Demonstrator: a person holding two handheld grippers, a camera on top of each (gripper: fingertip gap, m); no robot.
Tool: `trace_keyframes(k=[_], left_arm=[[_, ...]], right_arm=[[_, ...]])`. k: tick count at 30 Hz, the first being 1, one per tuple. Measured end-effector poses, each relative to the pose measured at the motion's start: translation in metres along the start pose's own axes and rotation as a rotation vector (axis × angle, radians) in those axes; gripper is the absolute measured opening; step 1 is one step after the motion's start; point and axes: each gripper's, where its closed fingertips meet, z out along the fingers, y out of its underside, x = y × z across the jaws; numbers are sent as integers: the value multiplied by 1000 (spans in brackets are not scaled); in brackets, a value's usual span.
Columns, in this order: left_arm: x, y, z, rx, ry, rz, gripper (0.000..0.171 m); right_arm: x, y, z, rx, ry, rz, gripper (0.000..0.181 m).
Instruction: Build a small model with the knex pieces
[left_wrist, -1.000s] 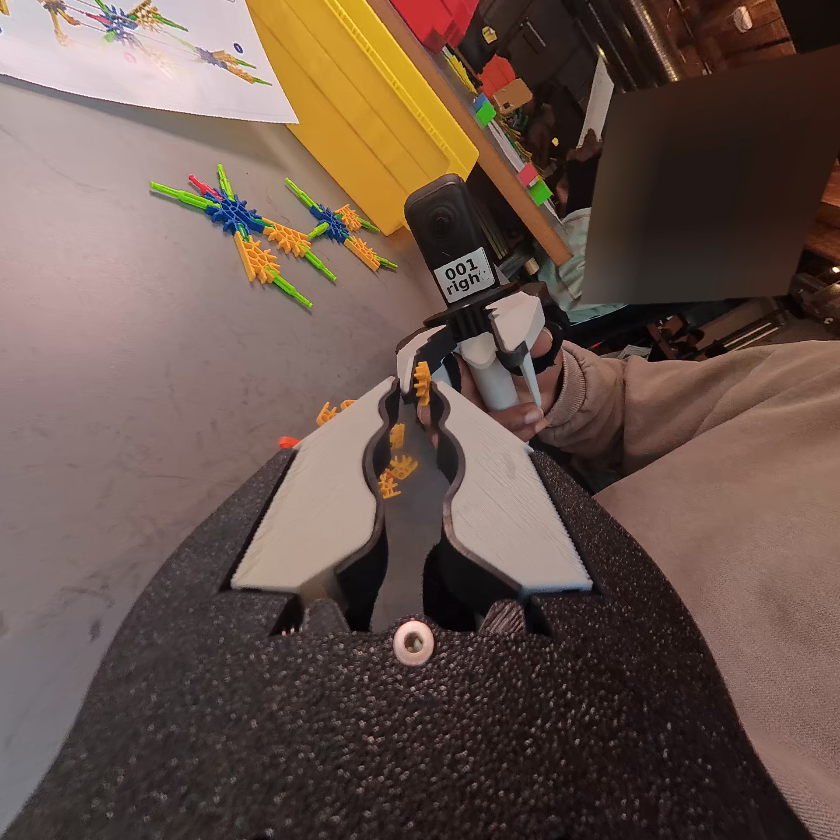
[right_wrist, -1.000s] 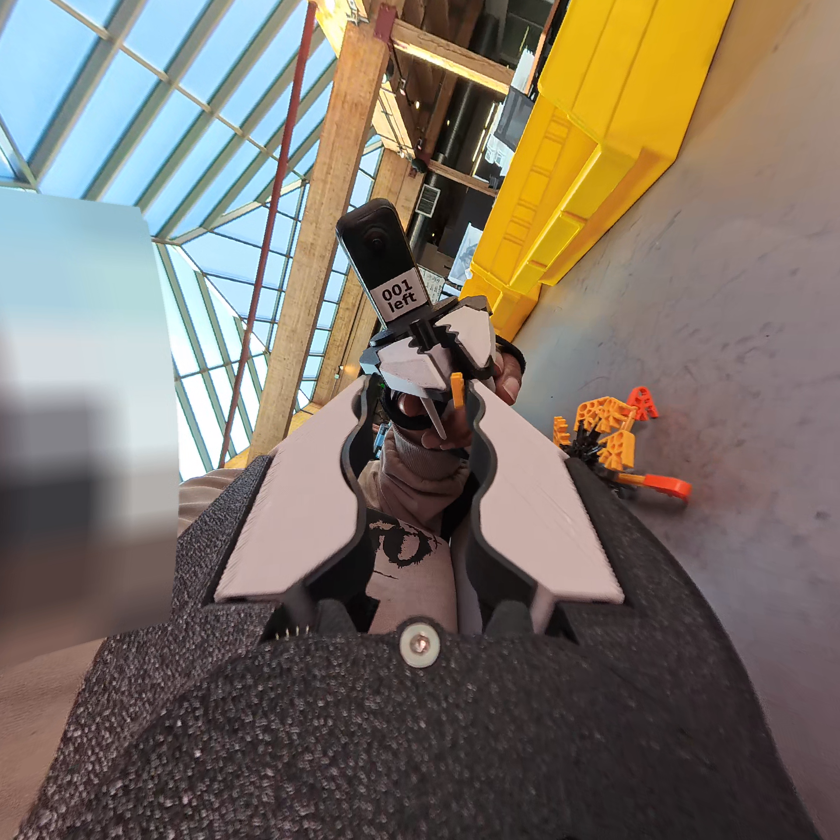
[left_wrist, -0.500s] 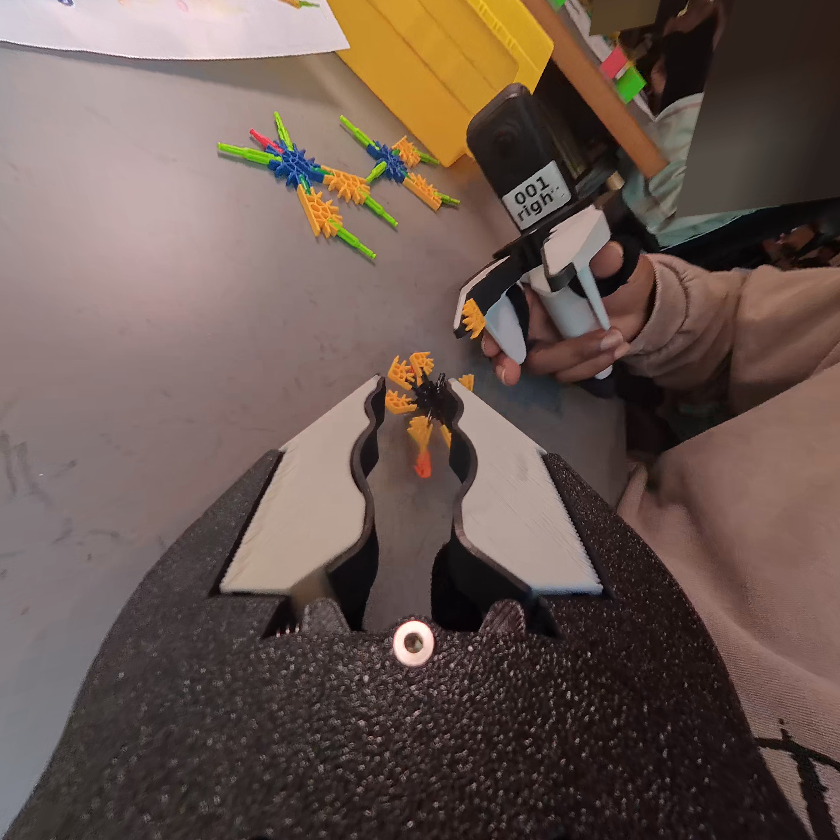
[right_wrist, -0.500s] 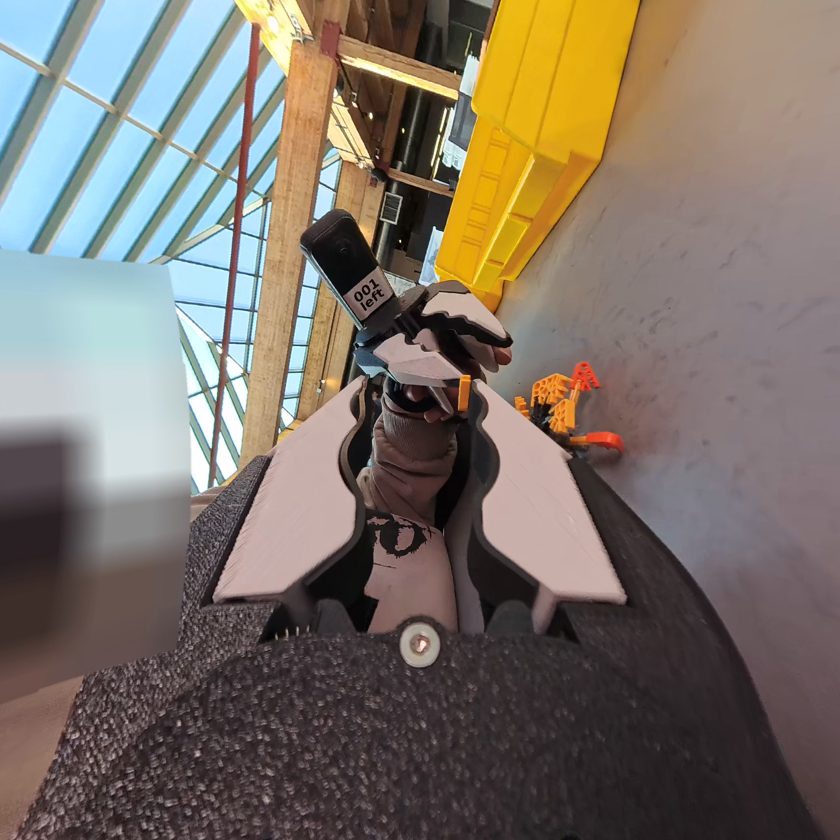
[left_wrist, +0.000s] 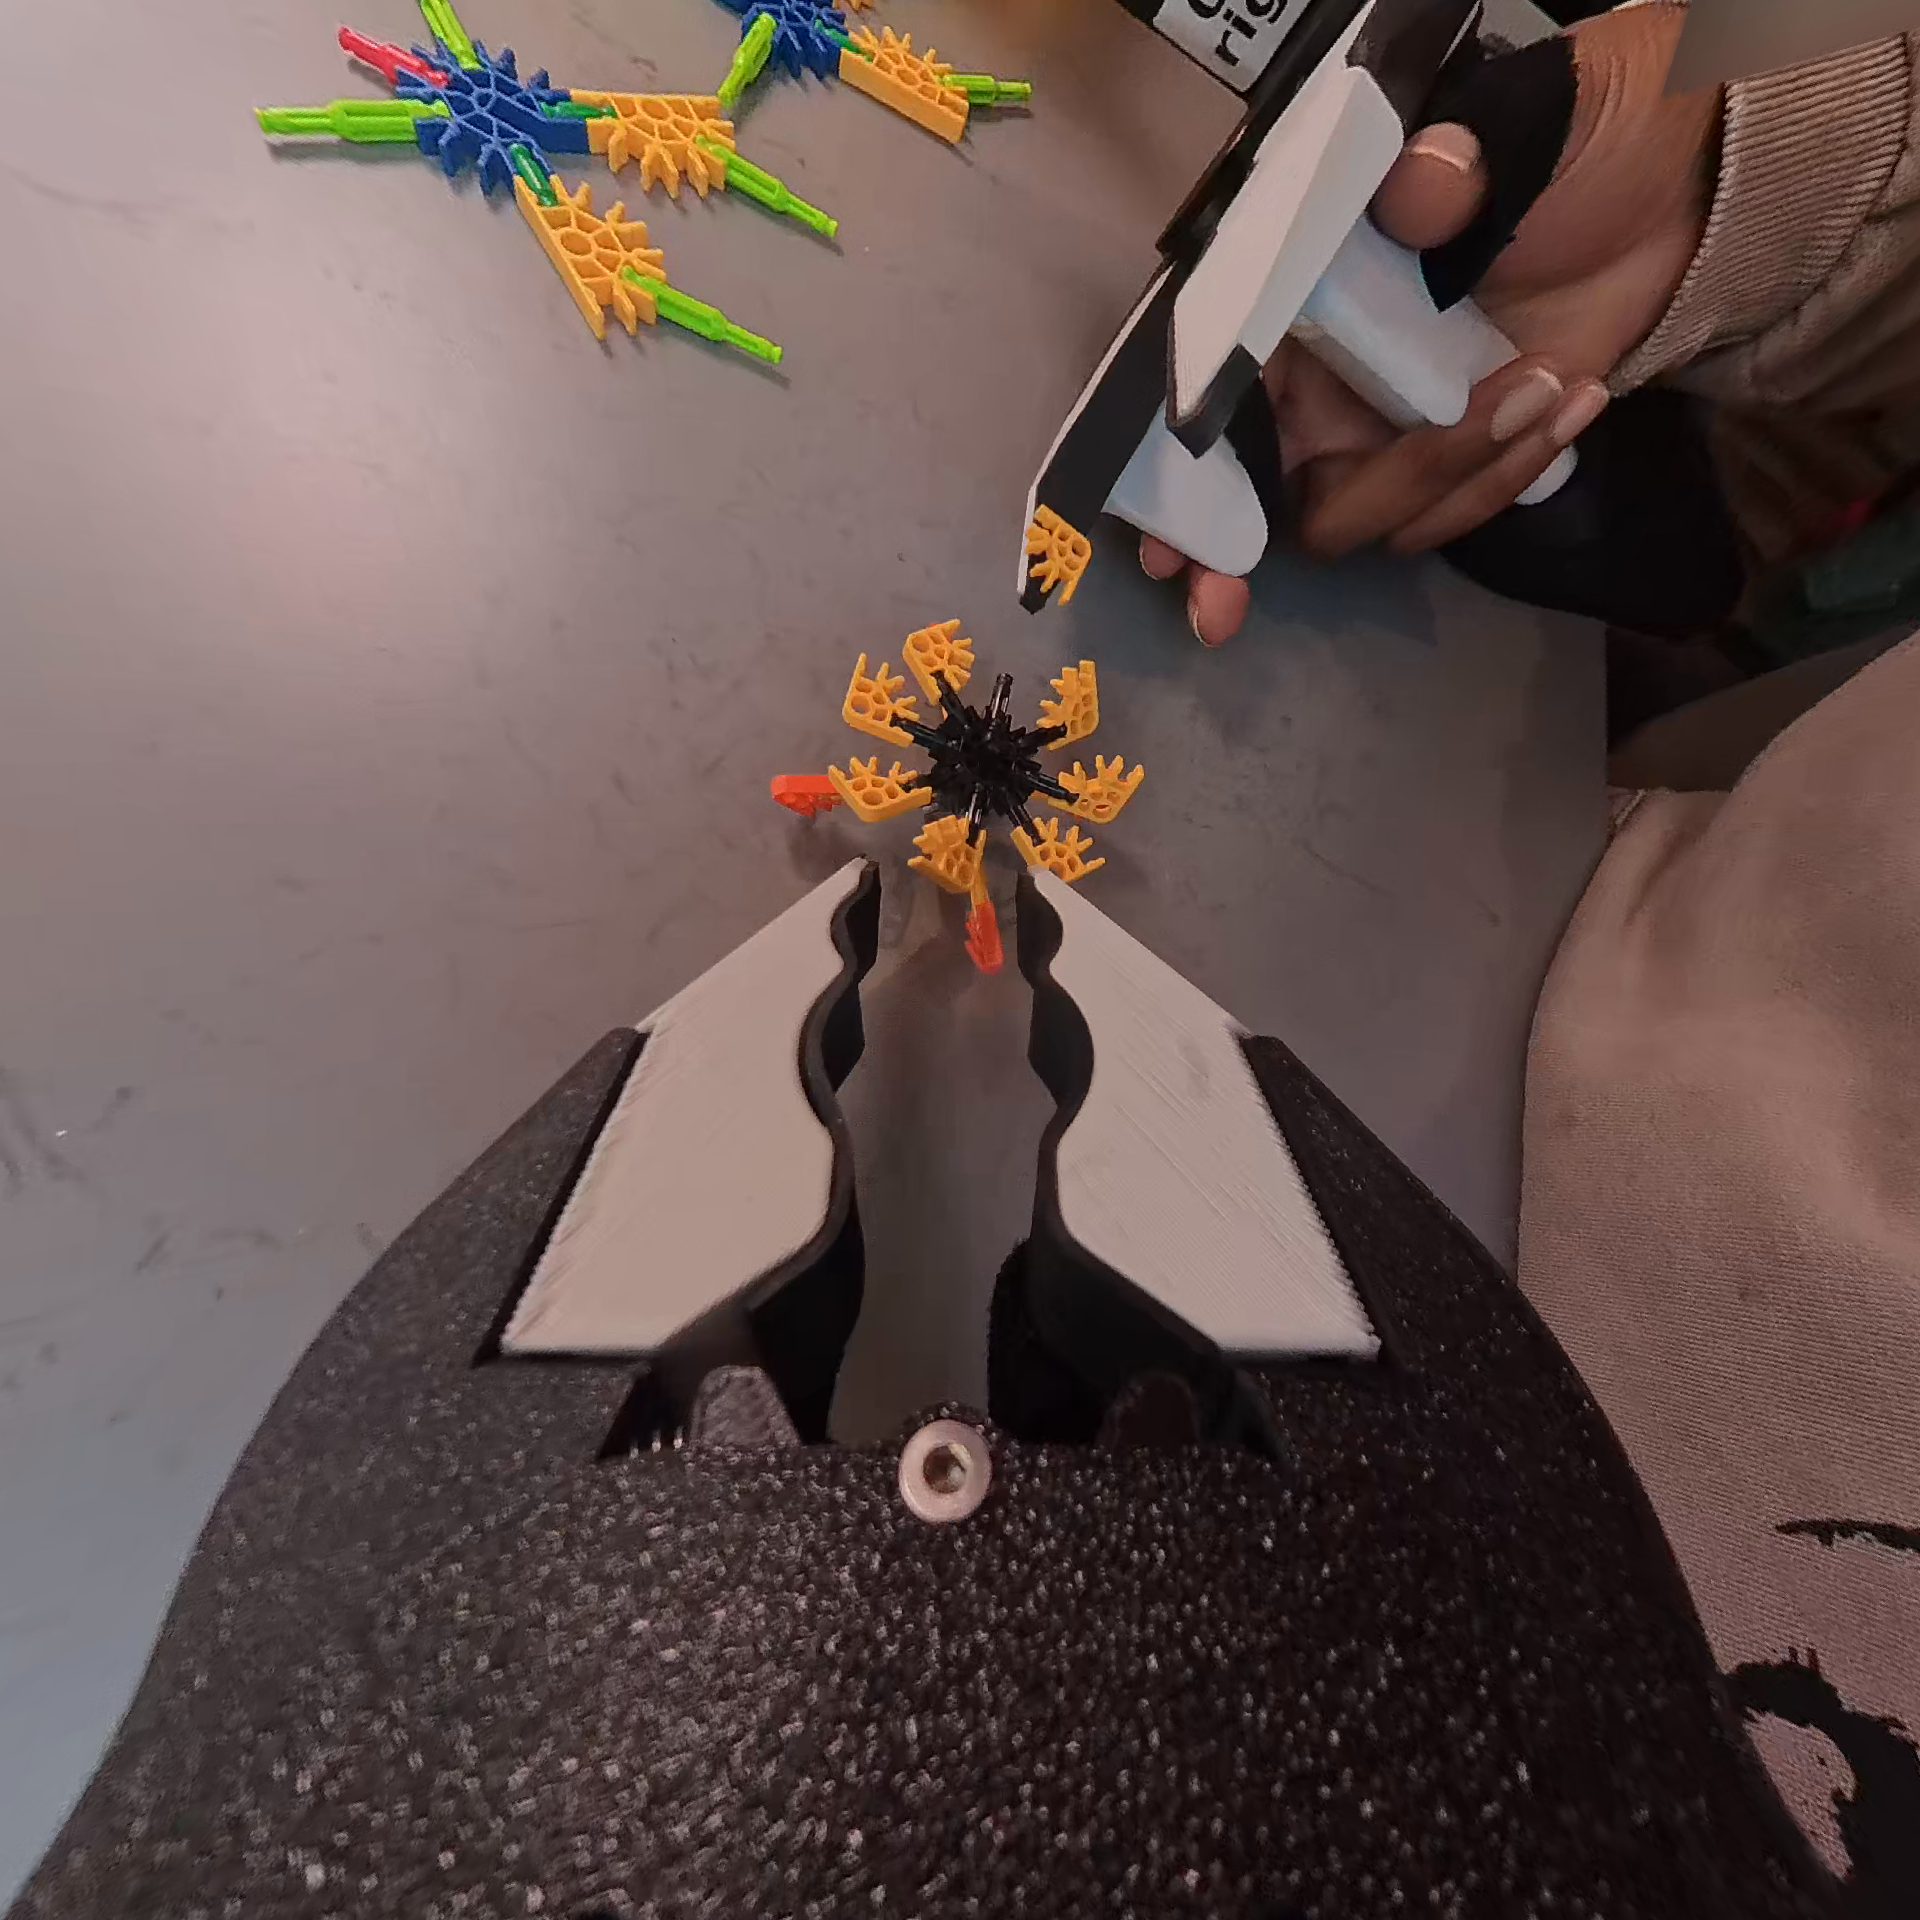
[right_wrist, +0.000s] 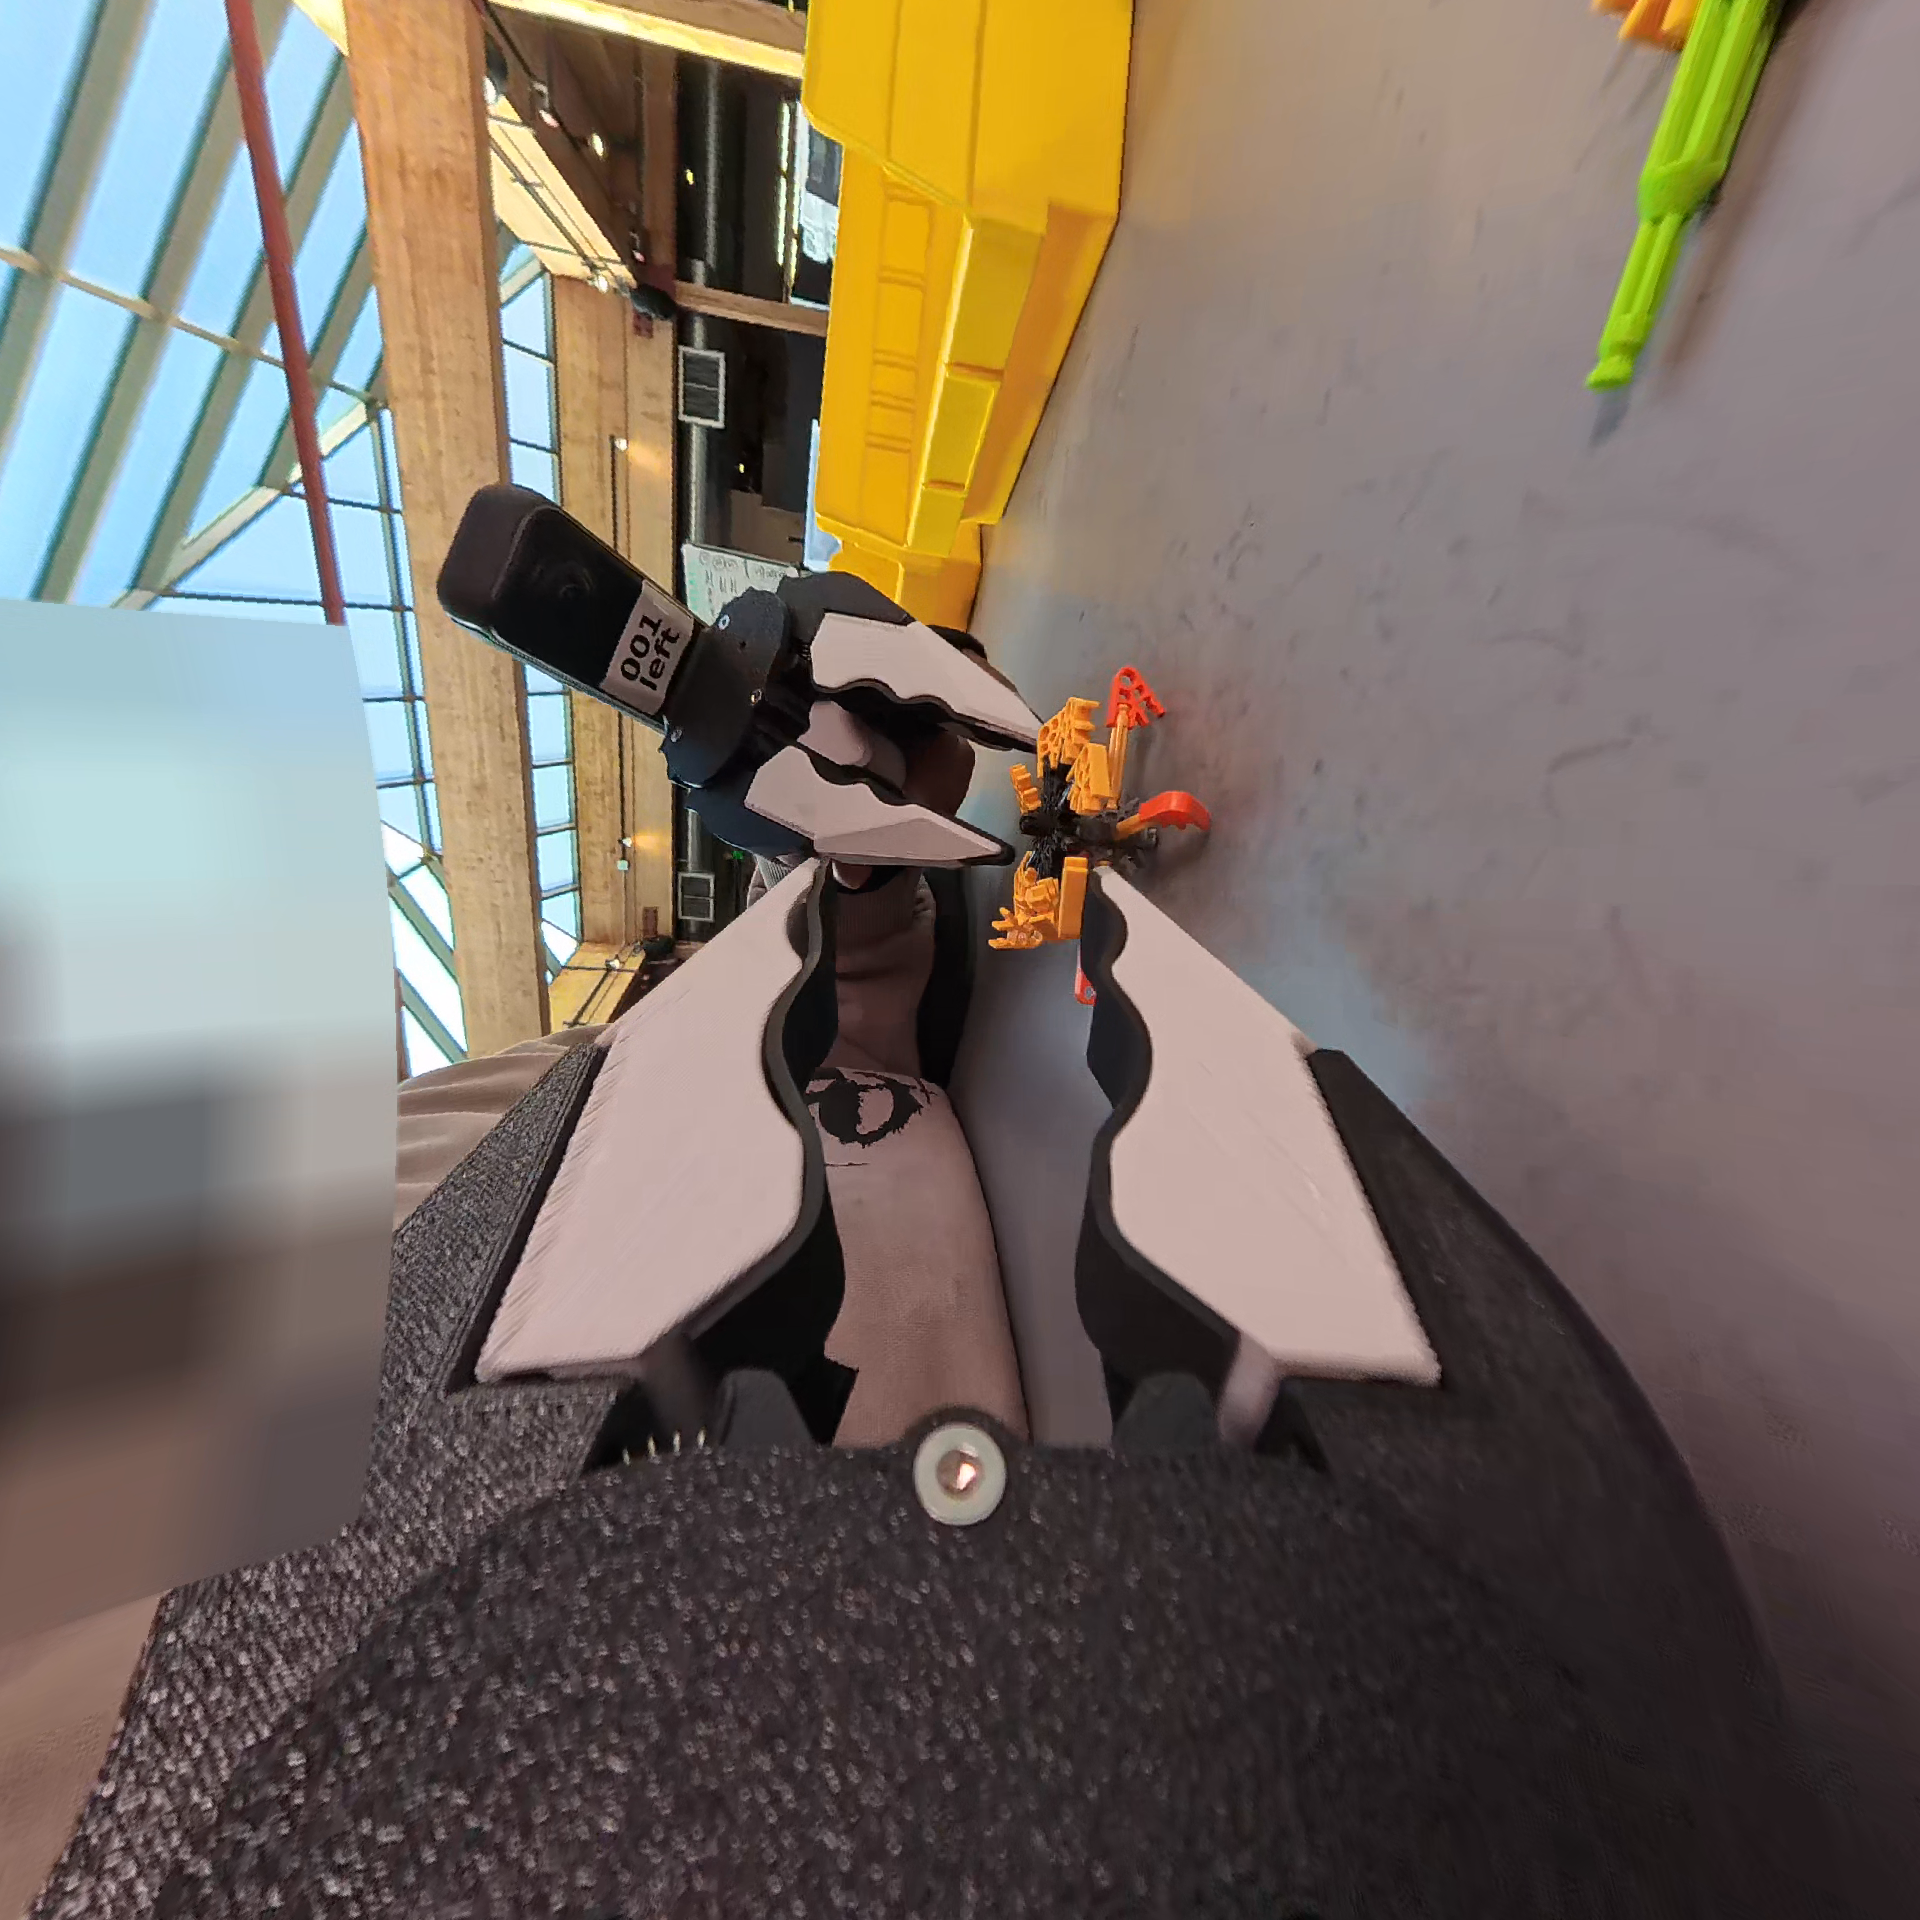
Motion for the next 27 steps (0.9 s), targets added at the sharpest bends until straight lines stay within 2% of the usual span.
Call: trace_keyframes(k=[4, 16, 27], left_arm=[[-3, 1, 9, -5, -33, 32, 19], [19, -7, 11, 69, 175, -53, 3], [28, -5, 10, 55, 306, -195, 4]], right_arm=[[2, 2, 6, -31, 14, 6, 44], [10, 6, 10, -58, 58, 56, 36], [11, 17, 17, -122, 70, 27, 28]])
